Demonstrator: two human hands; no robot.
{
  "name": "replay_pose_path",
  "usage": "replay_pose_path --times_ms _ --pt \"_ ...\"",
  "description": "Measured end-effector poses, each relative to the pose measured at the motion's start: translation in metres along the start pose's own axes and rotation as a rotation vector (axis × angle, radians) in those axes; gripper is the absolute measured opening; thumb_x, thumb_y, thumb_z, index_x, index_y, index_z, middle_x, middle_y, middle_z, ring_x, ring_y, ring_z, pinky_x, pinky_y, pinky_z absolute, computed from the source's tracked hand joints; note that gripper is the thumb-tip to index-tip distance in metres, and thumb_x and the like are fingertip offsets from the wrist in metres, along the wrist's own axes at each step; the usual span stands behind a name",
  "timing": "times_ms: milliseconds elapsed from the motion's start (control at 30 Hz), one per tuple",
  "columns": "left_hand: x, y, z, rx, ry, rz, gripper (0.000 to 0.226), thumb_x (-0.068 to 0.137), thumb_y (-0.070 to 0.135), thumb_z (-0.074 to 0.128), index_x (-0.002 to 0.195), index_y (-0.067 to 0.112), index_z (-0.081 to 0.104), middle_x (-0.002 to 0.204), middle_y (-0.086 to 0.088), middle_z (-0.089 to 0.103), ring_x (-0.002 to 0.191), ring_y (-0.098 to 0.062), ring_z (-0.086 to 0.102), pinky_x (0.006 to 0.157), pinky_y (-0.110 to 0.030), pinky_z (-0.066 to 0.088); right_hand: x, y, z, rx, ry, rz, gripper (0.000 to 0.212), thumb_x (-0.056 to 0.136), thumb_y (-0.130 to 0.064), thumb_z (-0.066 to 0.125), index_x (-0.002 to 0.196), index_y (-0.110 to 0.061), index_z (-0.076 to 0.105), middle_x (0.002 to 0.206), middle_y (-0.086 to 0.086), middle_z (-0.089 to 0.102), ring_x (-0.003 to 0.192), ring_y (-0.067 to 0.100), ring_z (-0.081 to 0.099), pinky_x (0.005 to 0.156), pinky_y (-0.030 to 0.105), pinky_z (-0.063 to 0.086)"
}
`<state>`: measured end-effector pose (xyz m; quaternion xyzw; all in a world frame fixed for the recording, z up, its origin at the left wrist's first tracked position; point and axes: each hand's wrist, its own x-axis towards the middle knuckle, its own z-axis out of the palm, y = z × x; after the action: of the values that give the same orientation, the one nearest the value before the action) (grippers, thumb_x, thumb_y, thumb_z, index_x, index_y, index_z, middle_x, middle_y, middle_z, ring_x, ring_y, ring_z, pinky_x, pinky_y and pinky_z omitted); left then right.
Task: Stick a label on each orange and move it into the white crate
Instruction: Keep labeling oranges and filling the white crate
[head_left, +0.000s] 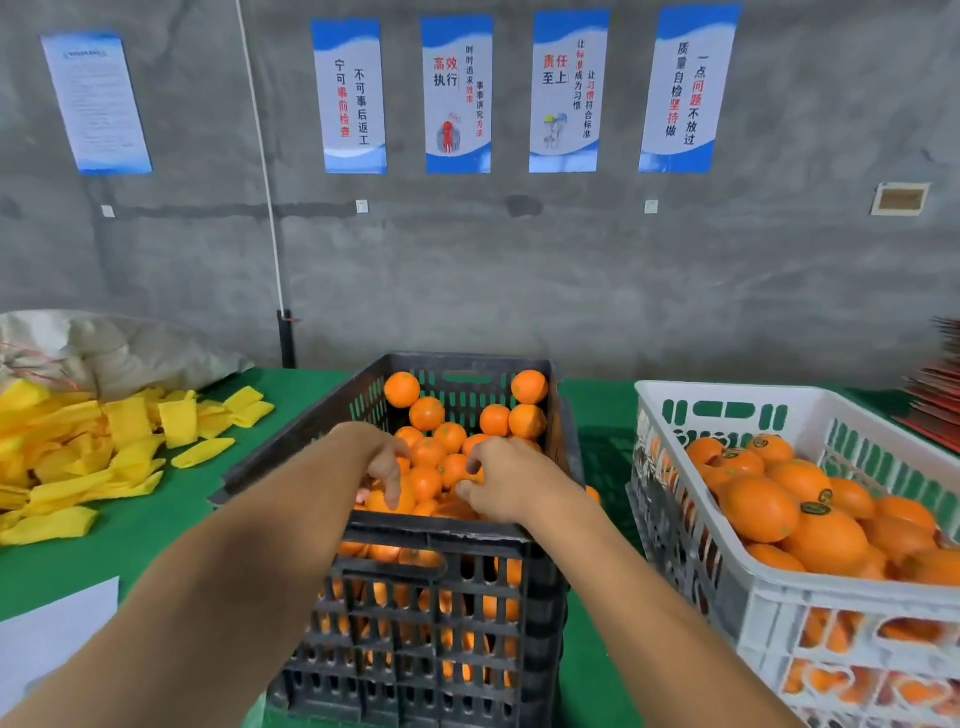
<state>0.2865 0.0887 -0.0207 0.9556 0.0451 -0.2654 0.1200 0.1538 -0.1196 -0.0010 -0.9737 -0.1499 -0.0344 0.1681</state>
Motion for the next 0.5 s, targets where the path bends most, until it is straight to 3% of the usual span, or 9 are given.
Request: replay_pose_path --times_ms 100,233,300,367,400,500 --pt "-0.007 0.005 0.004 0.075 0.022 -0.003 0.100 0.075 0.033 0.093 0.156 0.022 0.037 0.144 -0.020 0.052 0.123 -0.036 0.060 0.102 -0.050 0.055 -0.002 0.000 -0.001 -0.017 0.015 0.004 0.031 0.099 -0.034 0.062 0.112 -0.006 0.067 0.108 0.016 0.066 0.104 0.036 0.063 0.075 0.039 0.050" --pt "-0.014 0.008 0.008 0.113 0.020 -0.030 0.107 0.069 0.033 0.096 0.152 0.014 0.033 0.154 -0.020 0.043 0.130 -0.040 0.055 0.102 -0.051 0.055 -0.002 -0.002 -0.002 -0.009 0.010 0.037 0.022 0.098 -0.031 0.062 0.094 -0.009 0.061 0.091 0.011 0.060 0.092 0.035 0.062 0.070 0.038 0.047" --pt "-0.016 0.010 0.009 0.077 0.027 -0.023 0.100 0.067 0.028 0.097 0.146 0.008 0.039 0.145 -0.023 0.051 0.117 -0.041 0.064 0.097 -0.053 0.057 -0.001 -0.003 -0.004 0.015 0.025 0.039 0.022 0.098 -0.031 0.062 0.089 -0.011 0.059 0.087 0.010 0.057 0.091 0.035 0.062 0.071 0.039 0.049" --pt "-0.029 0.016 0.008 0.031 0.066 0.024 0.087 0.066 0.037 0.095 0.133 0.010 0.046 0.127 -0.022 0.061 0.099 -0.035 0.070 0.090 -0.050 0.061 -0.004 -0.005 -0.006 0.053 0.060 0.053 0.022 0.099 -0.032 0.060 0.091 -0.011 0.062 0.093 0.011 0.062 0.097 0.037 0.064 0.077 0.043 0.055" --pt "-0.038 0.018 0.005 0.027 0.135 0.080 0.082 0.066 0.044 0.092 0.128 0.015 0.046 0.120 -0.018 0.063 0.096 -0.032 0.071 0.086 -0.047 0.063 -0.005 -0.005 -0.007 0.070 0.093 0.059 0.023 0.100 -0.033 0.058 0.099 -0.011 0.065 0.102 0.013 0.065 0.102 0.037 0.064 0.083 0.045 0.056" --pt "-0.072 0.035 -0.002 0.046 0.540 0.321 0.070 0.068 0.059 0.078 0.122 0.027 0.045 0.109 -0.003 0.059 0.092 -0.025 0.063 0.080 -0.039 0.056 -0.010 -0.008 -0.014 0.141 0.243 0.053 0.035 0.104 -0.037 0.050 0.124 -0.011 0.063 0.125 0.015 0.066 0.117 0.038 0.060 0.091 0.045 0.053"
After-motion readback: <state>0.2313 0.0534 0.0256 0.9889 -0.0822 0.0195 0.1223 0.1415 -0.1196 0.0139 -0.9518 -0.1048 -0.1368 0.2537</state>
